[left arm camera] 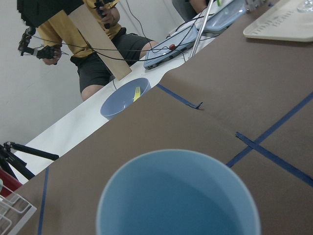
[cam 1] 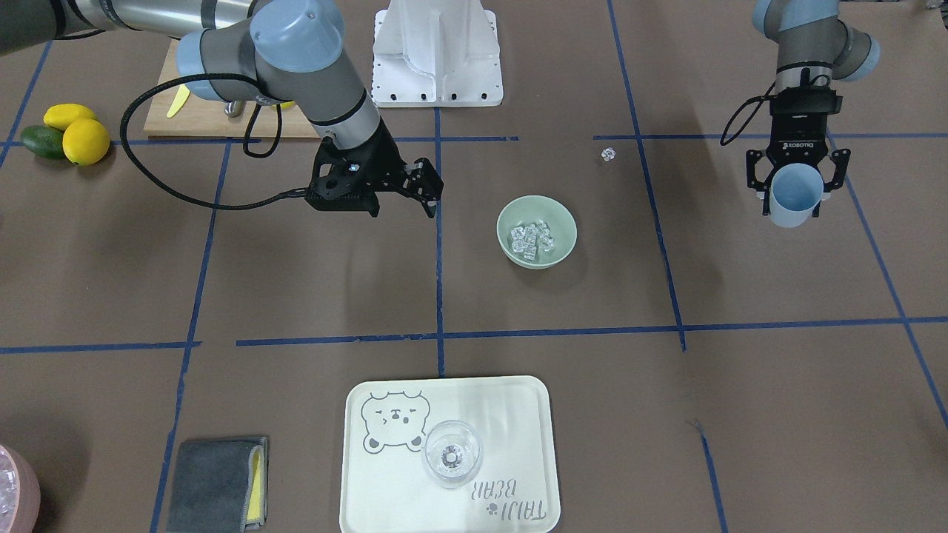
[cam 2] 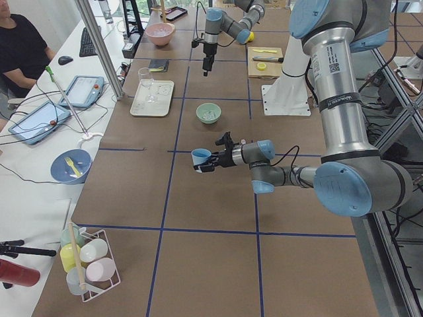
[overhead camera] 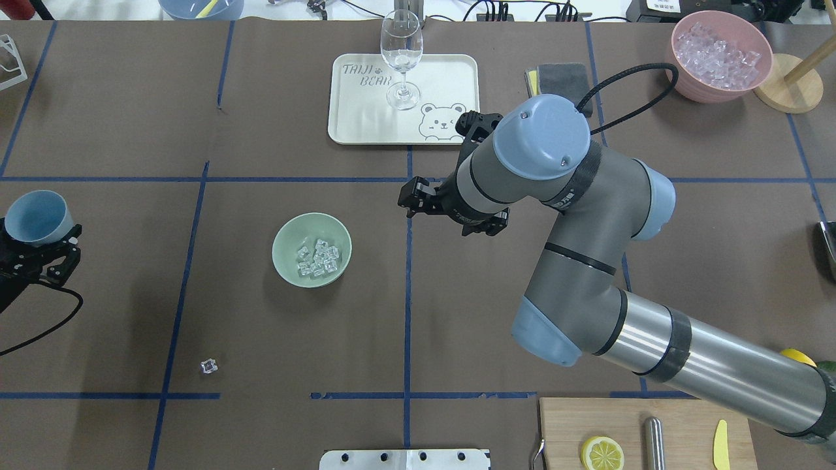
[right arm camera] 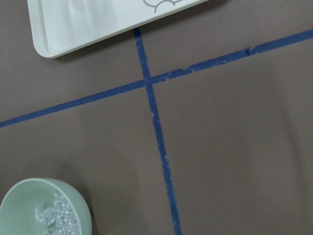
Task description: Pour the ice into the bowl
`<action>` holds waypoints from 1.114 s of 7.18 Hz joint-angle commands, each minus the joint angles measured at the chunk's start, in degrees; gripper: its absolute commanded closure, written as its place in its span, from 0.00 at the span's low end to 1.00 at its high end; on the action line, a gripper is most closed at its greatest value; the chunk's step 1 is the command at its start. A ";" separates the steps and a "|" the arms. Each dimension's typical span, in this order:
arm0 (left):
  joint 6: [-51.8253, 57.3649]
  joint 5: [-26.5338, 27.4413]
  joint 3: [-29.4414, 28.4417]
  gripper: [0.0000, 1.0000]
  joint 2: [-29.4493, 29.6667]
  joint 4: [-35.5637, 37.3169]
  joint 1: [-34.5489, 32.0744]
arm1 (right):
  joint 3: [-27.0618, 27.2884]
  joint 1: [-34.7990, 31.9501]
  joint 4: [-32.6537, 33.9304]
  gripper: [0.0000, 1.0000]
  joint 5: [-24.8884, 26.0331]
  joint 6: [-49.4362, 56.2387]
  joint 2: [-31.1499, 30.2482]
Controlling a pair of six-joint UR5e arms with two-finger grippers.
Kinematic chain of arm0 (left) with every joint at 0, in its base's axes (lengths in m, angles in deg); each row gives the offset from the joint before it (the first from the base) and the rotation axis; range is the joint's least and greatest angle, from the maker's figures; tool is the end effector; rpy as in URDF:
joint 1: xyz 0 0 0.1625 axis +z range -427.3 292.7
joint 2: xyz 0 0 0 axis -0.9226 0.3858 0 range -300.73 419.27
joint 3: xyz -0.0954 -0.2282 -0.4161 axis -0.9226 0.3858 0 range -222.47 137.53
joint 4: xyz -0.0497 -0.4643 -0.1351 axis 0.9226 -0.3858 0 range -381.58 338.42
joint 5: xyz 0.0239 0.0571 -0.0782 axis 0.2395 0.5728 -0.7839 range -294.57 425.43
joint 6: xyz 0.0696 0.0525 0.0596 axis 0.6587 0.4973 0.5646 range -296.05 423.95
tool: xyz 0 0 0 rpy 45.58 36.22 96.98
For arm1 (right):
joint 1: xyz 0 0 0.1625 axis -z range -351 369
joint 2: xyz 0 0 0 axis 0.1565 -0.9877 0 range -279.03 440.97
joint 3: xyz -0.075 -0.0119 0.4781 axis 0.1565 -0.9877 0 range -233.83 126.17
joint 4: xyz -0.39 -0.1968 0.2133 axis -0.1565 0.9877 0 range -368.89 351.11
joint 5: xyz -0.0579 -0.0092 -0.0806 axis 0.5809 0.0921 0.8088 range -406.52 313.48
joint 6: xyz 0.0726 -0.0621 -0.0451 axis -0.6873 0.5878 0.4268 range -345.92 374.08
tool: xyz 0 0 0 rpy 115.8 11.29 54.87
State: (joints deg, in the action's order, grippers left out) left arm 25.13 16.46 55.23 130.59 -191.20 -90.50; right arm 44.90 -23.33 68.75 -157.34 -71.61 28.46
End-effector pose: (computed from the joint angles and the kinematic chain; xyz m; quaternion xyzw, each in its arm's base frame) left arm 0.3010 -0.3495 0.6462 0.5498 0.2457 -0.0047 0.7983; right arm -0.5861 -0.4844 0.1755 0.0017 -0.5064 0.1220 0.8536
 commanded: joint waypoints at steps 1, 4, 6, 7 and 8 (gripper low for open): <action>-14.36 -0.07 -2.41 1.00 0.92 -1.14 0.34 | -5.79 3.23 0.24 0.00 3.57 0.08 5.72; -24.51 0.10 -8.01 1.00 3.55 -1.42 0.51 | -23.10 7.01 0.06 0.00 7.70 -0.01 18.91; -24.73 3.79 -9.98 1.00 5.32 -1.33 0.69 | -25.86 8.34 -0.03 0.00 8.07 0.60 20.08; -24.55 3.79 -9.98 1.00 5.41 -1.33 0.78 | -26.91 8.52 -0.03 0.00 7.99 0.87 20.34; -24.29 3.71 -9.98 1.00 5.50 -1.07 0.78 | -28.14 8.87 -0.20 0.01 7.99 1.04 20.26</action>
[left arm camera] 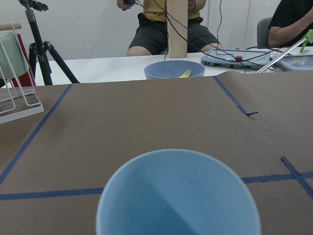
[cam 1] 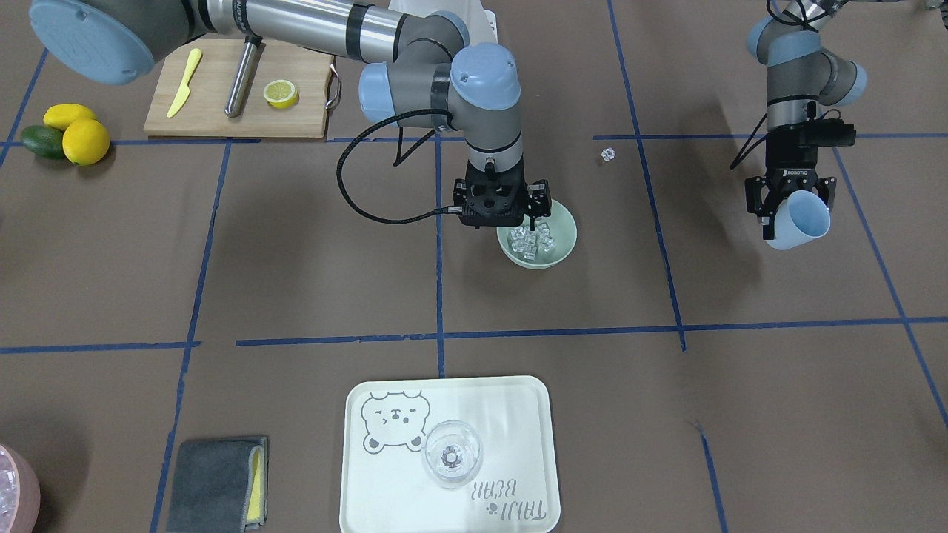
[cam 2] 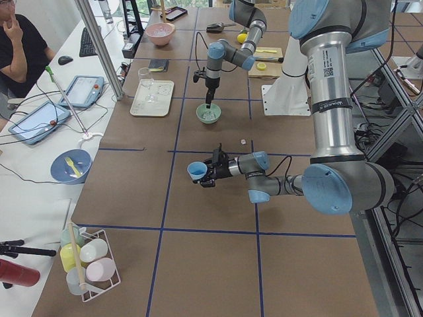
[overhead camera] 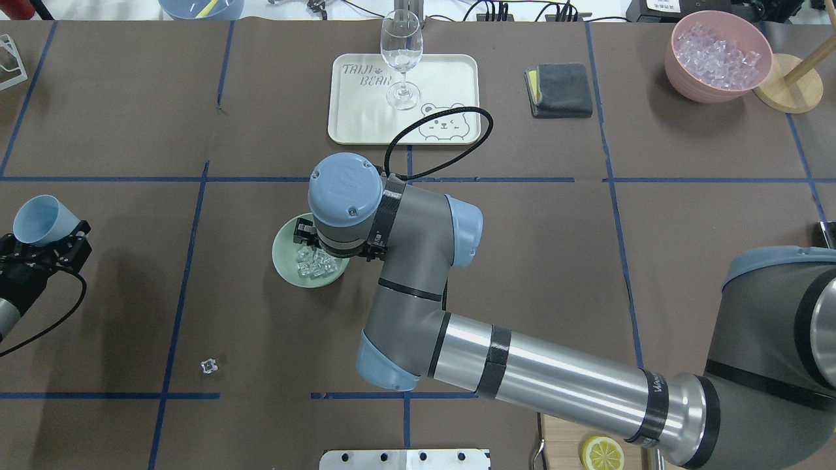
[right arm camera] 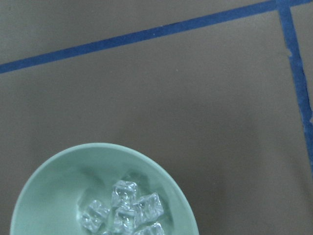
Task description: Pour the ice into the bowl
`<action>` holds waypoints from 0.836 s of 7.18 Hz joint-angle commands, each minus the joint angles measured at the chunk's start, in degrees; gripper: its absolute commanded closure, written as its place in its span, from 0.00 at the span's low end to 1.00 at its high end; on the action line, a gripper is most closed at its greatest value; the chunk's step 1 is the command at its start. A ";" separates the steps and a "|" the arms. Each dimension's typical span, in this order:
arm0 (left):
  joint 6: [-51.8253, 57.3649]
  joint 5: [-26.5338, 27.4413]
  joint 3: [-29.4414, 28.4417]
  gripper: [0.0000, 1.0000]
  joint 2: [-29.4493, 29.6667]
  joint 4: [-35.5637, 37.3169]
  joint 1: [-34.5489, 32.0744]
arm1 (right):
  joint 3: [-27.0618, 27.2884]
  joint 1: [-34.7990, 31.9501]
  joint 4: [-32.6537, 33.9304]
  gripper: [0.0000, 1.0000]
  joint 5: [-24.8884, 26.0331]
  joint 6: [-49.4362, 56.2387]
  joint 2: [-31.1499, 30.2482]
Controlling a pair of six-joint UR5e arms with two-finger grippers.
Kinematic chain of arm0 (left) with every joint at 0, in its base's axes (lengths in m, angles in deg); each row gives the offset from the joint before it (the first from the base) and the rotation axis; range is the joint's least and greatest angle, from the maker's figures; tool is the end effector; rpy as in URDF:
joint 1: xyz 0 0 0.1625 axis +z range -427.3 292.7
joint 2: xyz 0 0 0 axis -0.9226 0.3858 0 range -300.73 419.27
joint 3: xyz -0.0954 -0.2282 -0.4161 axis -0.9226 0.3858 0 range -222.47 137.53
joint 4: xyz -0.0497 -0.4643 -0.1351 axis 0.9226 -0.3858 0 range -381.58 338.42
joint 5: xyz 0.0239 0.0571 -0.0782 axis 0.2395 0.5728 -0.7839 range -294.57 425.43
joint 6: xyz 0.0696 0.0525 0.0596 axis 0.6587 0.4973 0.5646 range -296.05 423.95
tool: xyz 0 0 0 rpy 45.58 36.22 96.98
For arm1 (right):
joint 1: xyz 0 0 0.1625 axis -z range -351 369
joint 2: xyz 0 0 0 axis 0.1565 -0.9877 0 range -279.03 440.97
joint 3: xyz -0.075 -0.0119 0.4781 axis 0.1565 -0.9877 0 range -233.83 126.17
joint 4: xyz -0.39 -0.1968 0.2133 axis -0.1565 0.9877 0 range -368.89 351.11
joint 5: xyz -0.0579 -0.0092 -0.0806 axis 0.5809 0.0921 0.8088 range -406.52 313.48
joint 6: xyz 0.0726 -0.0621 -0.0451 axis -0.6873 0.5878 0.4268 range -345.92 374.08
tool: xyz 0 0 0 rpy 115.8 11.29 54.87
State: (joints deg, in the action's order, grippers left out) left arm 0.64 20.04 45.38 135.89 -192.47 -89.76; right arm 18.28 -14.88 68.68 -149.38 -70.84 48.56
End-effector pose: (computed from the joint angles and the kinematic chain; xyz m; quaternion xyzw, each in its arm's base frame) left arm 0.3350 -0.3630 0.6992 0.4983 0.3215 -0.1760 0.7858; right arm -0.7884 -0.4693 0.1079 0.0118 -0.4480 0.0973 0.8887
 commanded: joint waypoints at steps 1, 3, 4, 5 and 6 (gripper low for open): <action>0.29 0.04 -0.13 1.00 0.29 0.30 0.05 | -2.32 0.77 -0.05 0.03 0.03 0.28 0.07; 0.29 -0.22 -0.22 1.00 0.29 0.38 0.05 | -2.41 0.86 -0.14 0.78 0.03 -0.43 0.33; 0.29 -0.23 -0.31 1.00 0.29 0.47 0.05 | -2.24 0.86 -0.22 1.00 -0.06 0.44 0.33; 0.38 -0.23 -0.31 1.00 0.29 0.47 0.13 | -2.15 0.86 -0.22 1.00 -0.06 2.71 0.33; 0.38 -0.23 -0.40 1.00 0.29 0.56 0.13 | -2.15 0.86 -0.22 1.00 0.02 3.69 0.33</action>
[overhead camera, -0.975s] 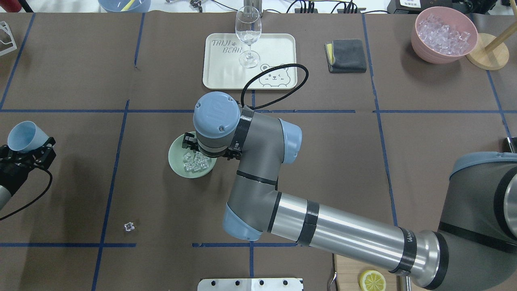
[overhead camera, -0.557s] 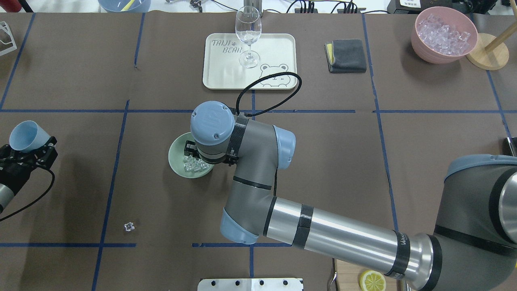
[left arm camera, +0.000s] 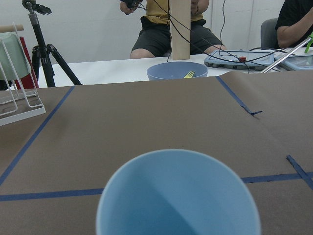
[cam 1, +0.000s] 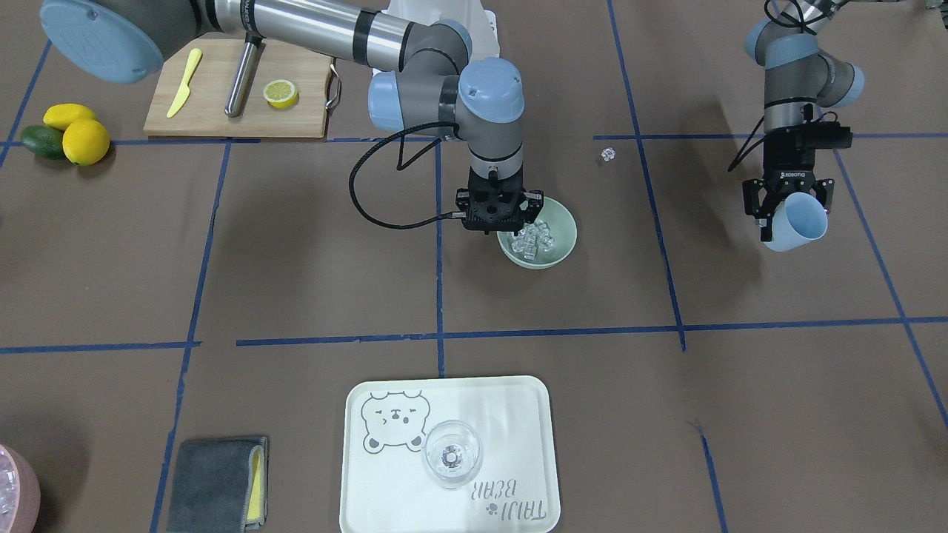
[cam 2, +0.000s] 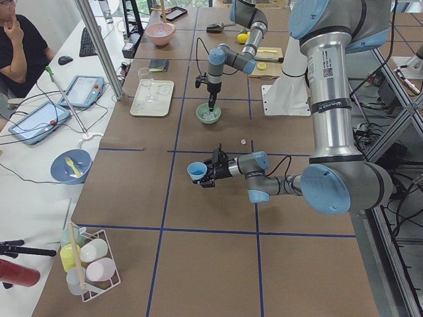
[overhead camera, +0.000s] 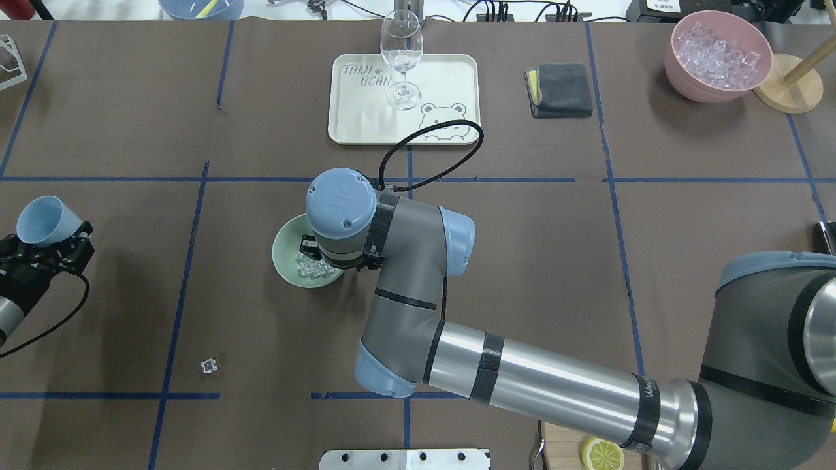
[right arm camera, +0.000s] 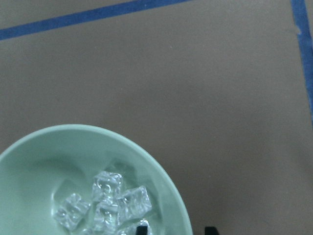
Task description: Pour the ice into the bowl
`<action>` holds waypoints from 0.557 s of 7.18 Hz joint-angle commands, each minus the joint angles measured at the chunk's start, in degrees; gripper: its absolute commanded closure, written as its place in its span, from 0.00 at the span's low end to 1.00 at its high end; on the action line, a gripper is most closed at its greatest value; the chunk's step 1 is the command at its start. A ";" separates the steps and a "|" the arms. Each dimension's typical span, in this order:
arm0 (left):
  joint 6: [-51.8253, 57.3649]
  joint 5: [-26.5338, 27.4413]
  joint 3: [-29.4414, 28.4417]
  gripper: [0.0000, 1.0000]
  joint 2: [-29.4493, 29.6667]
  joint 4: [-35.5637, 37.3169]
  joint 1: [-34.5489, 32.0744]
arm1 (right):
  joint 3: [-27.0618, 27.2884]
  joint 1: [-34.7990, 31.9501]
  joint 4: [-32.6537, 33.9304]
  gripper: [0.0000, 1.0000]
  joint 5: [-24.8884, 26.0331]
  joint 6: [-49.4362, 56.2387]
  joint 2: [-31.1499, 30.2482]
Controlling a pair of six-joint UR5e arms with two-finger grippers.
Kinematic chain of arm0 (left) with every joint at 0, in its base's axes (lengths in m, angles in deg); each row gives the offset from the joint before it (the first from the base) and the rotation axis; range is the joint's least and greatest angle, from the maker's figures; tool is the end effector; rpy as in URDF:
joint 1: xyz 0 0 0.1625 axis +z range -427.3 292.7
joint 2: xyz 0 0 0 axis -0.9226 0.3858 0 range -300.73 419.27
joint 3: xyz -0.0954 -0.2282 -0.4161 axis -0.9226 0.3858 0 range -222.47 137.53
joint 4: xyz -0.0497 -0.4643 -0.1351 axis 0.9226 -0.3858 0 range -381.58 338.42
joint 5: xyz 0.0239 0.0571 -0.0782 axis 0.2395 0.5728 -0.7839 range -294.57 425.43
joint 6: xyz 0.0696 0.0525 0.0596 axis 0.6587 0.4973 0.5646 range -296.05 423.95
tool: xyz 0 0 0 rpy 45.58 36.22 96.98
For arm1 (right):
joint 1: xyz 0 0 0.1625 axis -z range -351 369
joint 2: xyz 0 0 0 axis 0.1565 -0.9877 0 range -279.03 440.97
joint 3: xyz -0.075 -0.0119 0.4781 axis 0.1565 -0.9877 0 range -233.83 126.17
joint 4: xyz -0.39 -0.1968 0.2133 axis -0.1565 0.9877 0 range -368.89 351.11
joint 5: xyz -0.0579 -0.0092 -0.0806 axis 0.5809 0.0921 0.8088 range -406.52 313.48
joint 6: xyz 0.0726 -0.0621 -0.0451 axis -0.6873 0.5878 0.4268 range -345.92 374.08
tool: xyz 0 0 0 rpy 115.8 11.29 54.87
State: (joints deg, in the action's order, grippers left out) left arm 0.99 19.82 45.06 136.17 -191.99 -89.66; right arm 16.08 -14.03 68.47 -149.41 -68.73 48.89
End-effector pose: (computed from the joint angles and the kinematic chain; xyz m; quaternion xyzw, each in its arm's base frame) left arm 0.3385 -0.3633 0.7012 0.4971 0.3178 -0.1704 0.7892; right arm -0.8058 -0.4619 0.1216 0.0124 -0.4355 0.0765 0.8968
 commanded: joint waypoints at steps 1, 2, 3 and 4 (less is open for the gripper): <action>0.03 -0.01 -0.16 1.00 0.00 0.08 0.03 | 0.23 -0.08 -0.02 1.00 0.06 1.60 0.09; -0.05 -0.01 -1.29 1.00 0.00 -0.01 0.03 | 1.10 -0.17 -0.02 1.00 -0.03 1.60 0.09; -0.06 0.08 -1.48 1.00 0.00 -0.01 0.12 | 1.80 -0.26 -0.02 1.00 -0.03 1.60 0.09; -0.14 -0.01 -1.66 1.00 0.09 0.17 0.21 | 2.16 -0.43 -0.02 1.00 -0.03 1.60 0.09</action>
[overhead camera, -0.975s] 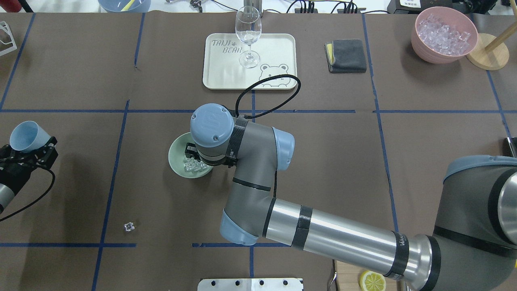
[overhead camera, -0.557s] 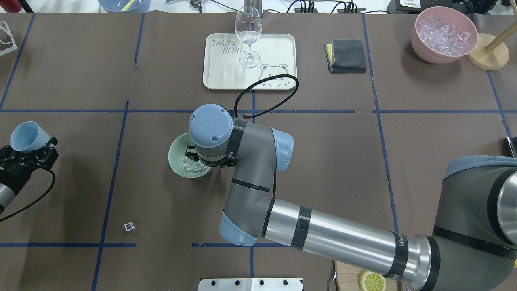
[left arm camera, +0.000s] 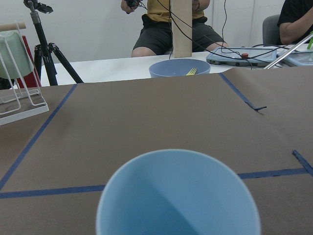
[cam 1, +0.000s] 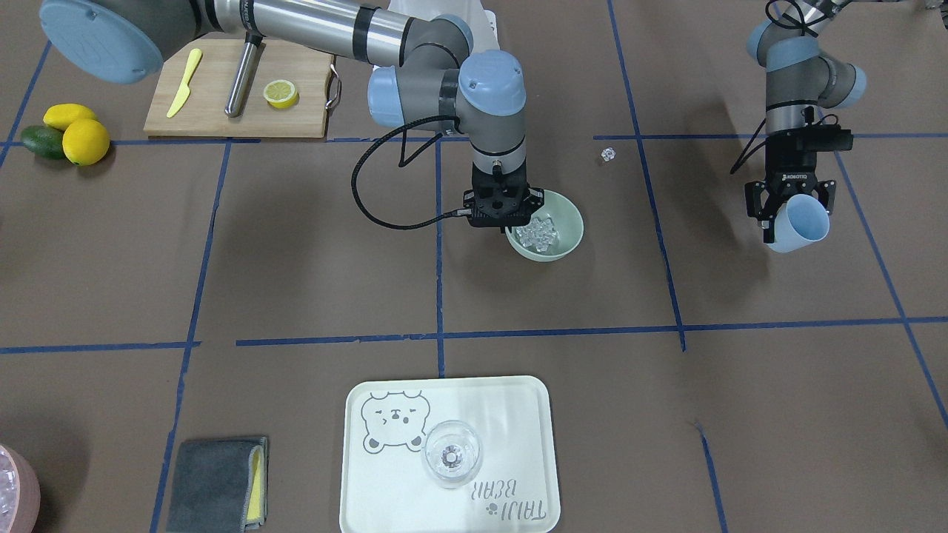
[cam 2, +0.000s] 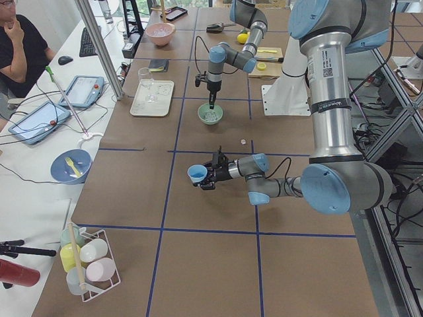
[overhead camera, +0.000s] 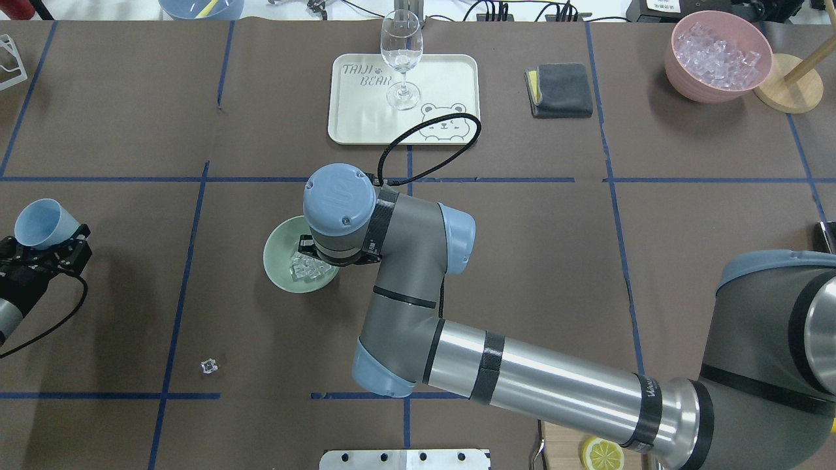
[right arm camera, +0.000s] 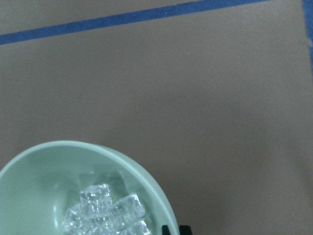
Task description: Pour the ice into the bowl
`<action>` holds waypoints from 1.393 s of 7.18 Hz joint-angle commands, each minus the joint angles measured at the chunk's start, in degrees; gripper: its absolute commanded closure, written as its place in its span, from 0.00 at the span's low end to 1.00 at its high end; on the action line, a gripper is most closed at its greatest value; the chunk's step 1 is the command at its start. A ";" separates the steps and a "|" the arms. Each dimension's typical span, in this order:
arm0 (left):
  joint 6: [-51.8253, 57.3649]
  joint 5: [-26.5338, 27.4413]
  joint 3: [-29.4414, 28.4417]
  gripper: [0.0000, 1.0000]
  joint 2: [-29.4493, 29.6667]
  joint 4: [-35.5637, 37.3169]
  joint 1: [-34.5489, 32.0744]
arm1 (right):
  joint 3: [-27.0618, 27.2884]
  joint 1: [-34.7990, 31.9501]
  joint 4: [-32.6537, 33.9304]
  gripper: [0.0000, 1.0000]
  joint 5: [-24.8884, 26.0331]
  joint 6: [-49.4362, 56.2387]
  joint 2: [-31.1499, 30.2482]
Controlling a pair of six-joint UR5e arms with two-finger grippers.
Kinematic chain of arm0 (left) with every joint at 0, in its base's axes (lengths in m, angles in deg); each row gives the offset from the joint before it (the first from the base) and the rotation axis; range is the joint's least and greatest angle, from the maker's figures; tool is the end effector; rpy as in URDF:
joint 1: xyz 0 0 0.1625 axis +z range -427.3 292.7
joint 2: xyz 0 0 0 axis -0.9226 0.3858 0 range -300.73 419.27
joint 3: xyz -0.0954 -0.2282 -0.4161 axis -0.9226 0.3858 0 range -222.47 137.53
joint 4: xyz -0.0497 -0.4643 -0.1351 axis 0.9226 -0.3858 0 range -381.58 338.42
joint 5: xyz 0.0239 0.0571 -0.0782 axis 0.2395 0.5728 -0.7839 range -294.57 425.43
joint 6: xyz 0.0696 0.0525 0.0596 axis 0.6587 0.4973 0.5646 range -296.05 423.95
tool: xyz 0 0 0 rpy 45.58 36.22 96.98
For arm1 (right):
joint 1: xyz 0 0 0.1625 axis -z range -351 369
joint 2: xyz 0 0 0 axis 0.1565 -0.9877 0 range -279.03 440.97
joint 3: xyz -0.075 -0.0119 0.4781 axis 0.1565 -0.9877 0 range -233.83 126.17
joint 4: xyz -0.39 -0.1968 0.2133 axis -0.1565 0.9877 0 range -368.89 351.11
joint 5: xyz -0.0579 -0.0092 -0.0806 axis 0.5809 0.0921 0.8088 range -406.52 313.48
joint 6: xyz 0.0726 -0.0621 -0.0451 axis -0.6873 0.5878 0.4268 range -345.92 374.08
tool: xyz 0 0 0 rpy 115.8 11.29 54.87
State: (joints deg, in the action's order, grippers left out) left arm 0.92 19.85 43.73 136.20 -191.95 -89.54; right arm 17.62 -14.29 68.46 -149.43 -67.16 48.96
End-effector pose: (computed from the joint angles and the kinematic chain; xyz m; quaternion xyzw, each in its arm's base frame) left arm 0.3380 -0.3621 0.7140 0.4951 0.3091 -0.1662 0.7948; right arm -0.7961 -0.4623 0.1068 0.0234 -0.4473 0.0640 0.8918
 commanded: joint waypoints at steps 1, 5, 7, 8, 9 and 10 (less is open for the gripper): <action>-0.43 -0.04 -0.42 1.00 0.41 0.13 0.17 | 1.48 -0.70 0.09 1.00 -0.36 0.02 0.02; 0.01 0.05 -0.59 0.00 0.76 0.22 0.70 | 4.21 -3.42 0.61 1.00 -2.20 0.02 -0.16; 0.10 -0.04 -0.77 0.00 0.68 0.22 0.79 | 5.53 -6.23 1.57 1.00 -5.80 0.11 -0.86; 0.10 -0.21 -0.77 0.00 0.68 0.22 0.79 | 8.50 -7.20 4.11 1.00 -6.33 0.29 -2.25; 0.62 -0.73 -0.51 0.00 0.68 0.13 0.79 | 13.05 -7.90 5.00 1.00 -6.34 1.42 -6.10; 3.58 -2.13 0.45 0.00 0.15 -0.05 0.70 | 17.62 -9.13 6.32 1.00 -6.42 3.87 -10.66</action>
State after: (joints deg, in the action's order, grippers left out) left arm 2.12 18.95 43.38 136.74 -191.83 -88.77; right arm 29.96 -22.09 73.17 -155.66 -65.53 43.15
